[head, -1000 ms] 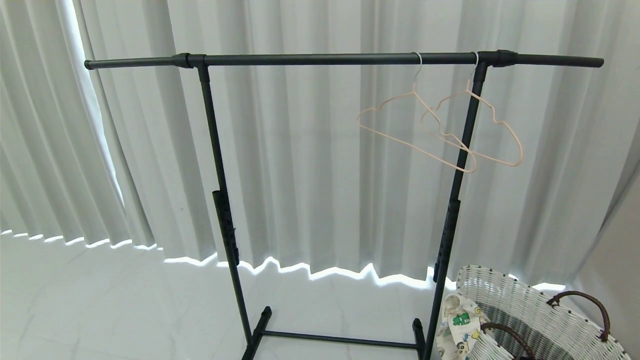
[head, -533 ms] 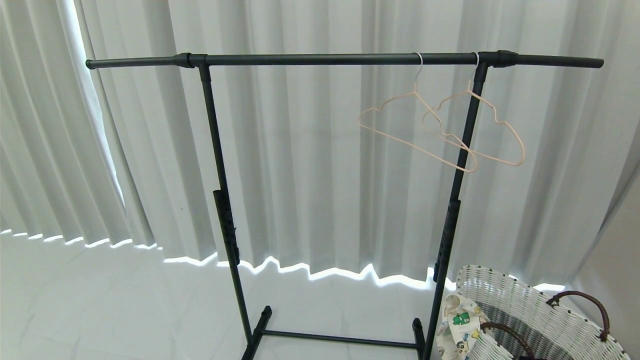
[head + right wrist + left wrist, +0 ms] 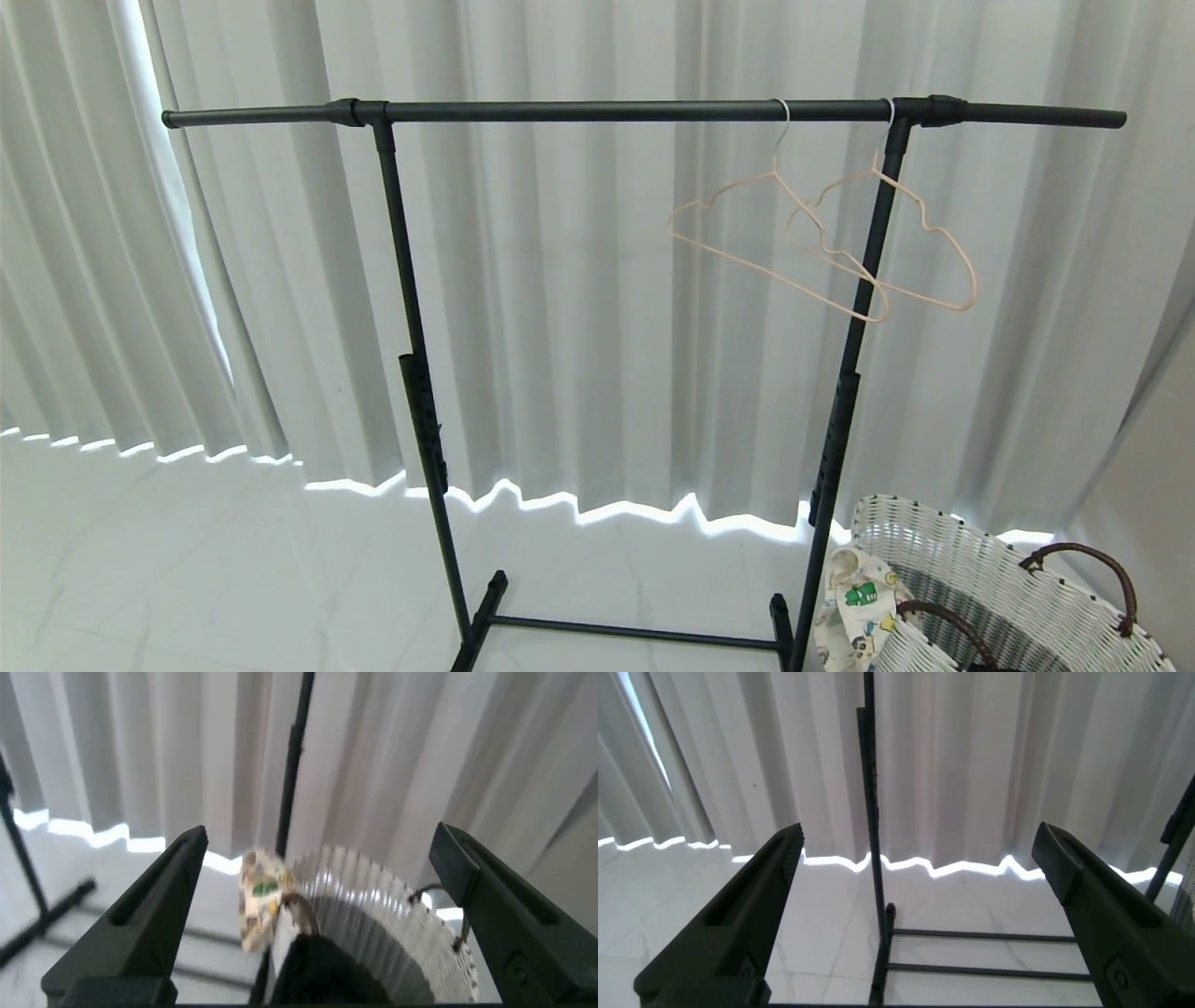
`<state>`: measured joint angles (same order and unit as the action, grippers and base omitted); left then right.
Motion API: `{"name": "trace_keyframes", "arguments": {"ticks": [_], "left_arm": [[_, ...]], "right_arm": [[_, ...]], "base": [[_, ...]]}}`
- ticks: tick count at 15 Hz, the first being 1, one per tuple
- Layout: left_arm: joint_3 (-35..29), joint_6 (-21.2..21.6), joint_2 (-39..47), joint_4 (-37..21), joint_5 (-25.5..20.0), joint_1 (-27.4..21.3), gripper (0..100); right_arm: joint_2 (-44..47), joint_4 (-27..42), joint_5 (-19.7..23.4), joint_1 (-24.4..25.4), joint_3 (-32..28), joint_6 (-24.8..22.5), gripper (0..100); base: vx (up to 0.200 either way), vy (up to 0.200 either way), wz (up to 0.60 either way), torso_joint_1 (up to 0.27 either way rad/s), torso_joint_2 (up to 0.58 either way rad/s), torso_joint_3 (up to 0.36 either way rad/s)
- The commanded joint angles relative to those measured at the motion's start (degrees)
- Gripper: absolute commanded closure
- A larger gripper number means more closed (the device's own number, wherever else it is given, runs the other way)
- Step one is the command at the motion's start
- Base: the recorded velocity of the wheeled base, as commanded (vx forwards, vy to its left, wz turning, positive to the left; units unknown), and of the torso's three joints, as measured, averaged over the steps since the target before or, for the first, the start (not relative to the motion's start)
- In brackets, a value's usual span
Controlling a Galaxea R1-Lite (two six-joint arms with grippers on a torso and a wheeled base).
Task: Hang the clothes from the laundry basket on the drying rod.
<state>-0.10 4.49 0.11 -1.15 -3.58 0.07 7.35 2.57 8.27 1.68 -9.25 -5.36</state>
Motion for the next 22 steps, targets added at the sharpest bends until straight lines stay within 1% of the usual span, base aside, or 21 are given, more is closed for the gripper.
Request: {"name": "trace_keyframes", "arguments": {"ticks": [1, 2, 3, 4, 5, 6, 8, 11, 12, 15, 16, 17, 18, 19, 22], "left_arm": [[0.0, 0.0, 0.0, 0.0, 0.0, 0.0, 0], [0.0, 0.0, 0.0, 0.0, 0.0, 0.0, 0], [0.0, 0.0, 0.0, 0.0, 0.0, 0.0, 0], [0.0, 0.0, 0.0, 0.0, 0.0, 0.0, 0], [0.0, 0.0, 0.0, 0.0, 0.0, 0.0, 0], [0.0, 0.0, 0.0, 0.0, 0.0, 0.0, 0], [0.0, 0.0, 0.0, 0.0, 0.0, 0.0, 0], [0.0, 0.0, 0.0, 0.0, 0.0, 0.0, 0], [0.0, 0.0, 0.0, 0.0, 0.0, 0.0, 0], [0.0, 0.0, 0.0, 0.0, 0.0, 0.0, 0], [0.0, 0.0, 0.0, 0.0, 0.0, 0.0, 0], [0.0, 0.0, 0.0, 0.0, 0.0, 0.0, 0], [0.0, 0.0, 0.0, 0.0, 0.0, 0.0, 0], [0.0, 0.0, 0.0, 0.0, 0.0, 0.0, 0], [0.0, 0.0, 0.0, 0.0, 0.0, 0.0, 0]], "right_arm": [[21.2, 8.5, 0.9, 0.9, -8.9, -6.4, 0], [28.6, 11.0, 0.9, -0.6, -11.0, -10.2, 0], [34.6, 11.1, 0.4, -2.2, -11.3, -13.7, 0], [41.3, 11.1, -3.9, -4.6, -11.1, -17.8, 0], [45.4, 11.1, -8.3, -4.8, -10.5, -19.6, 0], [51.0, 10.3, -11.3, -4.8, -9.1, -19.8, 0], [57.0, 6.3, -11.3, -4.8, -6.5, -19.7, 0], [65.0, -2.6, -11.6, -4.8, -1.7, -19.7, 0], [69.4, -7.8, -11.6, -4.8, 0.6, -19.6, 0], [80.5, -17.5, -11.5, -4.4, 0.9, -19.6, 0], [84.4, -21.7, -11.5, -4.4, 0.8, -19.6, 0], [90.1, -29.4, -11.6, -4.5, 0.9, -19.7, 0], [93.9, -35.1, -12.0, -4.7, 1.1, -19.7, 0], [95.8, -37.9, -12.2, -4.7, 1.3, -19.8, 0], [99.3, -38.5, -12.3, -4.5, 0.7, -19.9, 0]], "base": [[0.0, 0.0, 0.0, 0.0, 0.0, 0.0], [0.0, 0.0, 0.0, 0.0, 0.0, 0.0], [0.0, 0.0, 0.0, 0.0, 0.0, 0.0], [0.0, 0.0, 0.0, 0.0, 0.0, 0.0], [0.0, 0.0, 0.0, 0.0, 0.0, 0.0], [0.0, 0.0, 0.0, 0.0, 0.0, 0.0], [0.0, 0.0, 0.0, 0.0, 0.0, 0.0], [0.0, 0.0, 0.0, 0.0, 0.0, 0.0], [0.0, 0.0, 0.0, 0.0, 0.0, 0.0], [0.0, 0.0, 0.0, 0.0, 0.0, 0.0], [0.0, 0.0, 0.0, 0.0, 0.0, 0.0], [0.0, 0.0, 0.0, 0.0, 0.0, 0.0], [0.0, 0.0, 0.0, 0.0, 0.0, 0.0], [0.0, 0.0, 0.0, 0.0, 0.0, 0.0], [0.0, 0.0, 0.0, 0.0, 0.0, 0.0]]}}
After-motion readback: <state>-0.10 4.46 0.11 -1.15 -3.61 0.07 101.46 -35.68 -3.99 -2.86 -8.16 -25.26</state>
